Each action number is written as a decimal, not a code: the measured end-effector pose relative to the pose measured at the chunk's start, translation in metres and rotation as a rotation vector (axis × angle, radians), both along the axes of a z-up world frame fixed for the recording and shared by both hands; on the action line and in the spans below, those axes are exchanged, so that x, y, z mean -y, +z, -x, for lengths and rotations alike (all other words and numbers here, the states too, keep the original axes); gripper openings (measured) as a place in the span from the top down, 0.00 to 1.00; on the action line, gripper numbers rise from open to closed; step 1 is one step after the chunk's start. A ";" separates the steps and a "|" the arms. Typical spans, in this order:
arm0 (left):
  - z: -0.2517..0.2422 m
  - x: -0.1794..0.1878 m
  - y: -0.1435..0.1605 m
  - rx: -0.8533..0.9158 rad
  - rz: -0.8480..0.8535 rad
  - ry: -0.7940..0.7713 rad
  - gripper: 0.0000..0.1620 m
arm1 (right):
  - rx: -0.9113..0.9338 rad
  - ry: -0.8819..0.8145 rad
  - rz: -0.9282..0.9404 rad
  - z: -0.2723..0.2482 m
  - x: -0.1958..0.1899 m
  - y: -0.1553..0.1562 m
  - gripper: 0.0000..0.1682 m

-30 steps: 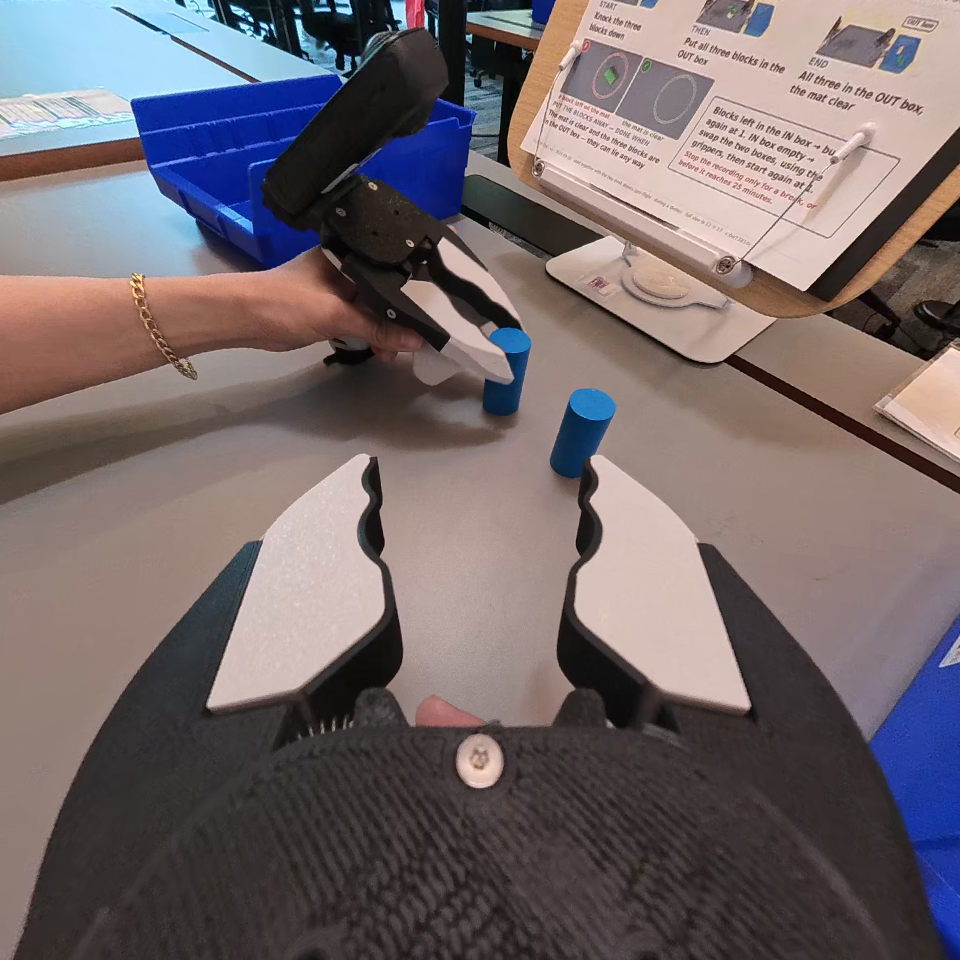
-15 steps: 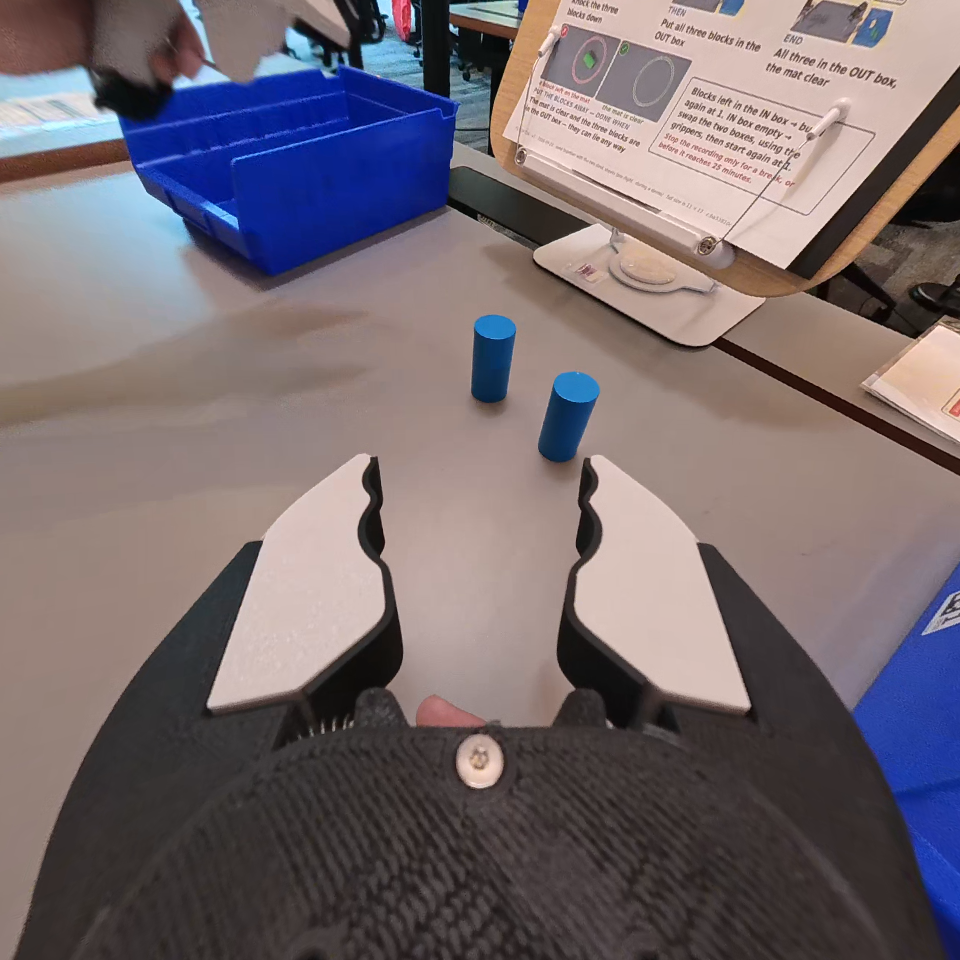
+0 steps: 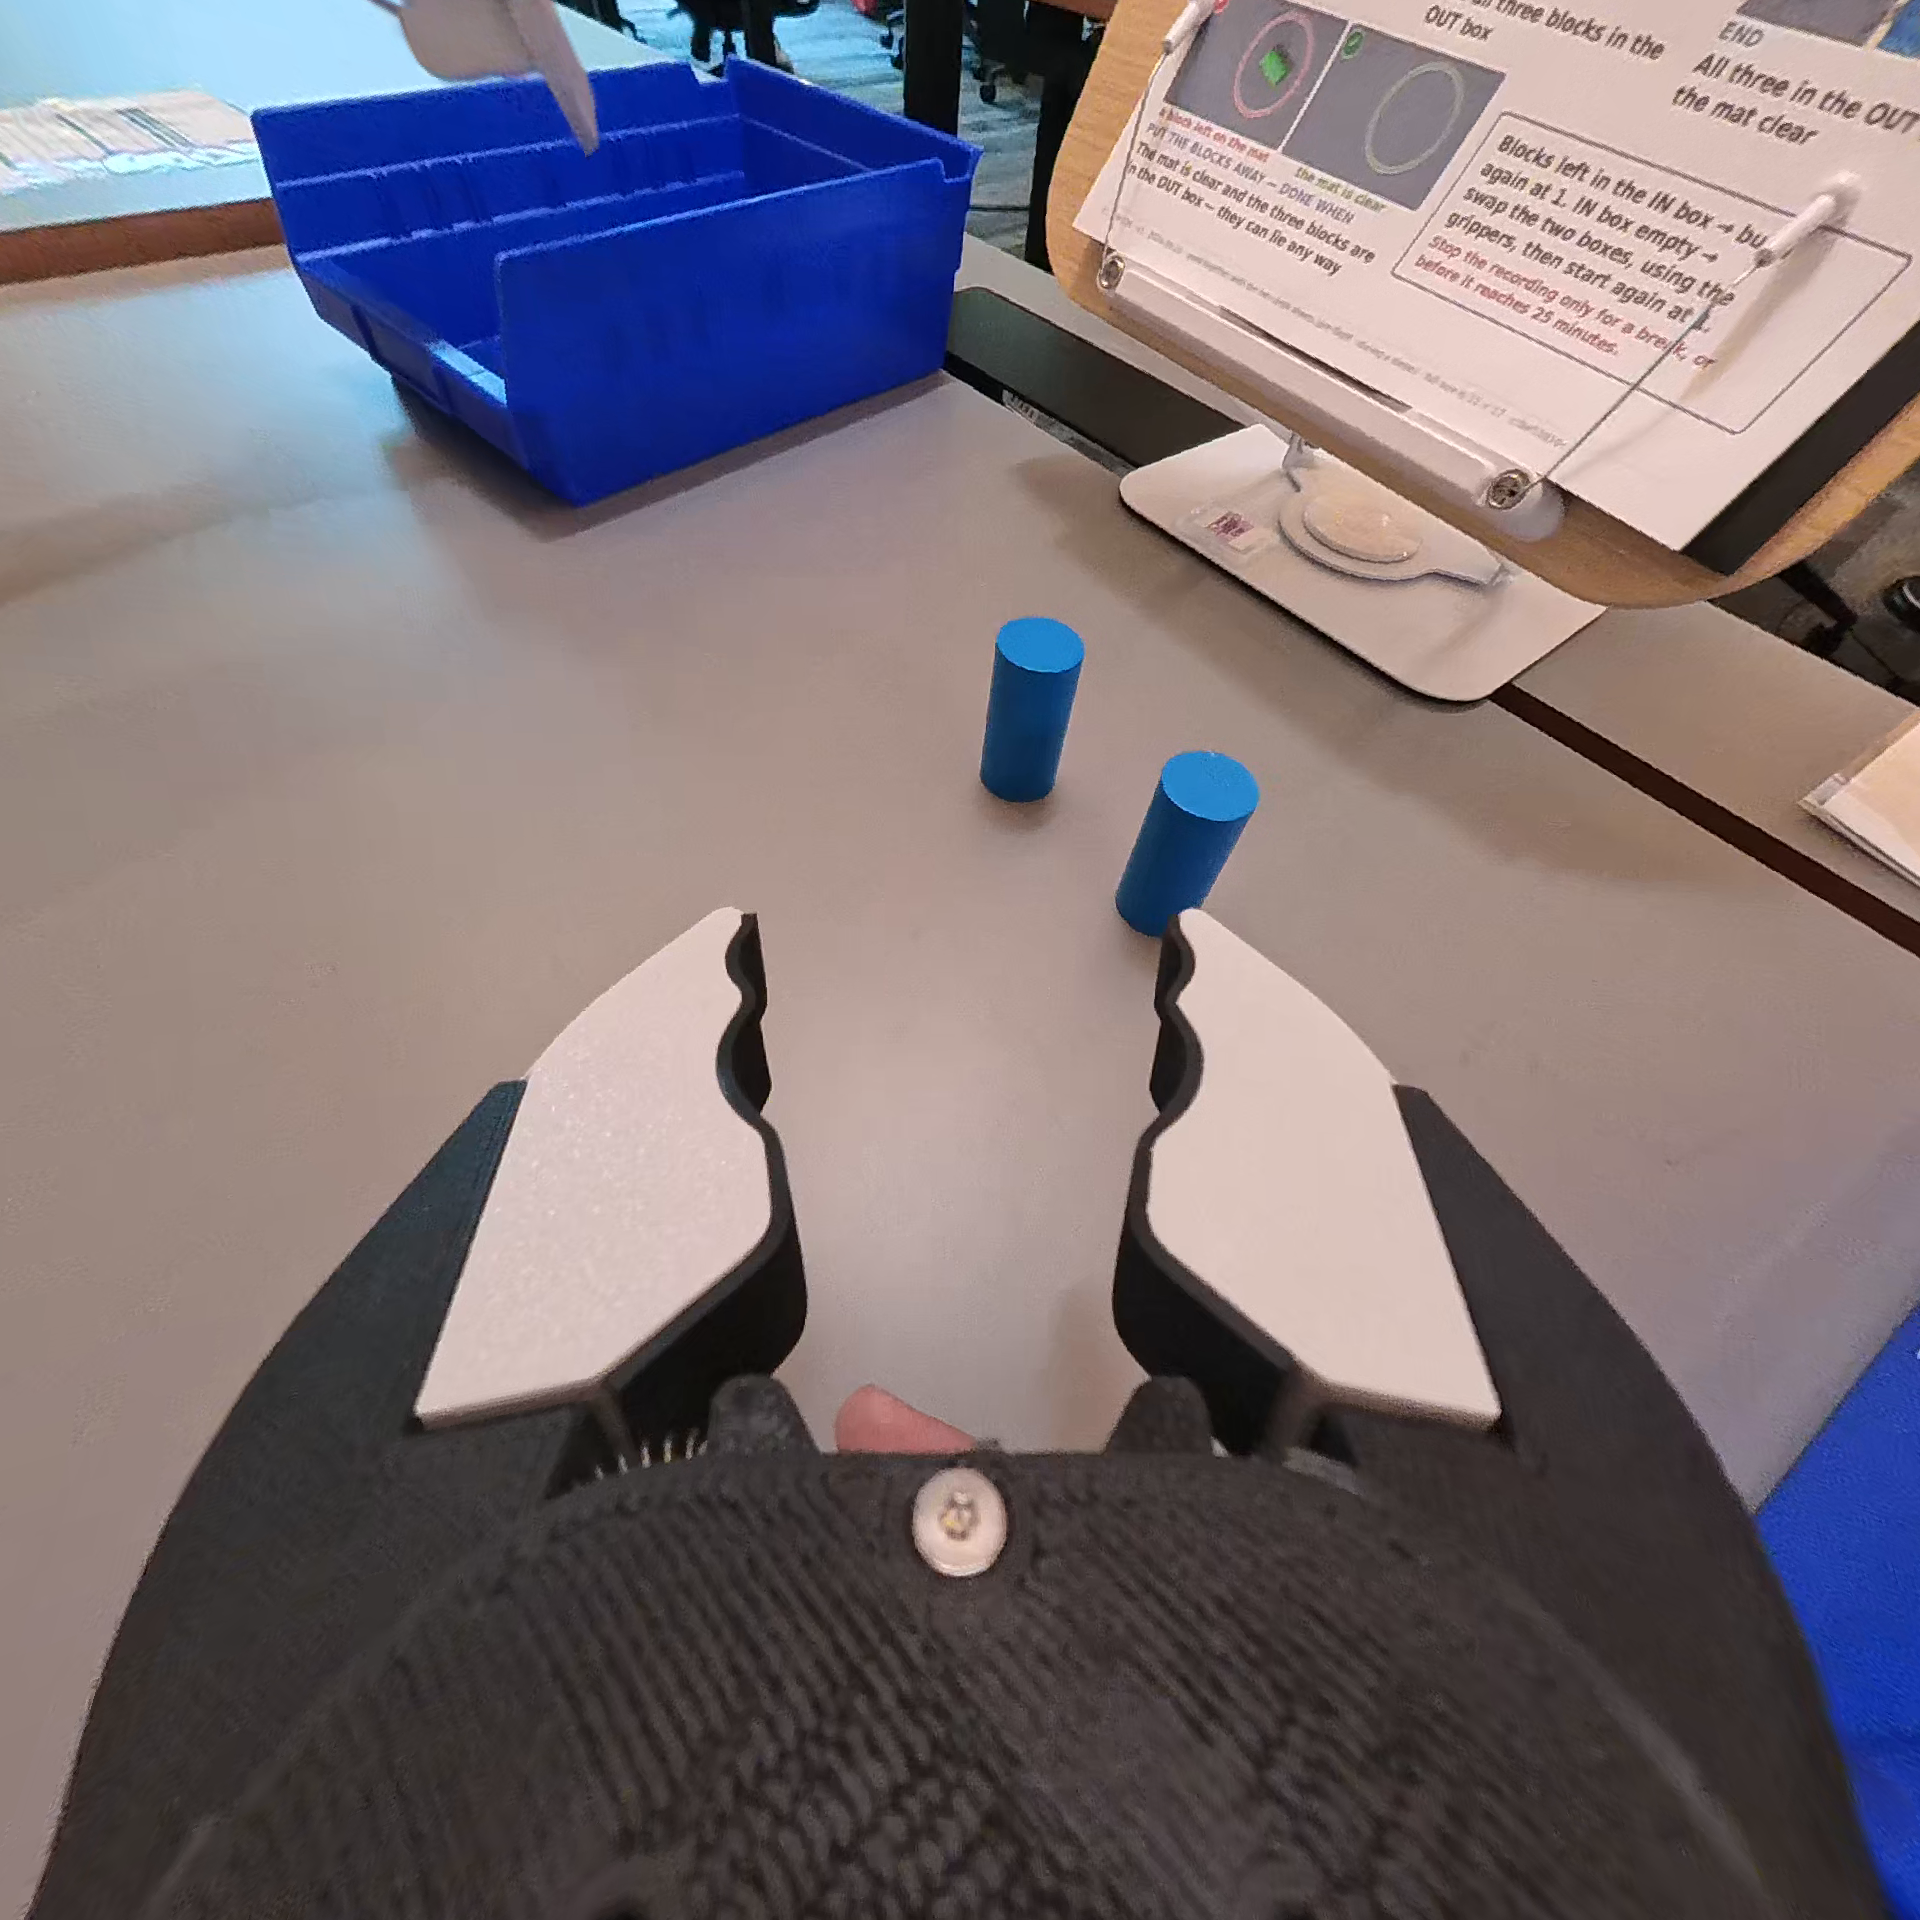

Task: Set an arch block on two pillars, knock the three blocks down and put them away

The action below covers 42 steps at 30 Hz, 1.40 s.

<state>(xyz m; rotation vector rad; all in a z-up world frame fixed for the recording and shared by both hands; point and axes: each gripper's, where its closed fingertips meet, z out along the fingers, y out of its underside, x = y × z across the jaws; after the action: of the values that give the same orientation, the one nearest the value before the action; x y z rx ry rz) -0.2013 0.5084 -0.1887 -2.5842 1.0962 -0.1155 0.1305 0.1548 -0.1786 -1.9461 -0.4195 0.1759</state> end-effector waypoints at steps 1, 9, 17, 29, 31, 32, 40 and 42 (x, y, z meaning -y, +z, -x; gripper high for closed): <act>0.002 -0.008 -0.003 -0.047 -0.032 -0.071 0.59 | 0.009 0.003 0.004 0.000 -0.001 -0.001 0.57; 0.019 -0.051 -0.035 -0.458 -0.279 -0.646 0.61 | 0.035 0.002 0.036 -0.003 -0.007 -0.012 0.57; 0.018 -0.071 -0.067 -0.559 -0.266 -0.831 0.71 | 0.039 -0.009 0.081 -0.010 -0.009 -0.028 0.57; 0.007 -0.072 -0.046 -0.392 -0.255 -0.707 0.93 | 0.100 -0.035 0.071 -0.009 0.003 -0.035 0.57; -0.001 -0.061 -0.023 -0.318 -0.242 -0.694 0.94 | 0.117 -0.029 0.025 -0.005 0.006 -0.026 0.56; -0.006 -0.053 -0.011 -0.276 -0.222 -0.690 0.94 | 0.124 -0.020 -0.007 -0.002 0.008 -0.020 0.56; -0.070 0.083 0.081 0.100 0.054 -0.892 0.94 | 0.213 0.233 -0.325 0.052 0.029 0.044 0.56; -0.085 0.128 0.095 0.166 0.151 -0.989 0.94 | 0.329 0.292 -0.397 0.065 0.029 0.063 0.56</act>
<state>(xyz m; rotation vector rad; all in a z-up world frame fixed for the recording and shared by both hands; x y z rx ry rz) -0.1165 0.3804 -0.0941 -1.8423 2.2290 -0.6354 0.0652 0.1258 -0.1160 -1.5162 -0.8876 -0.0420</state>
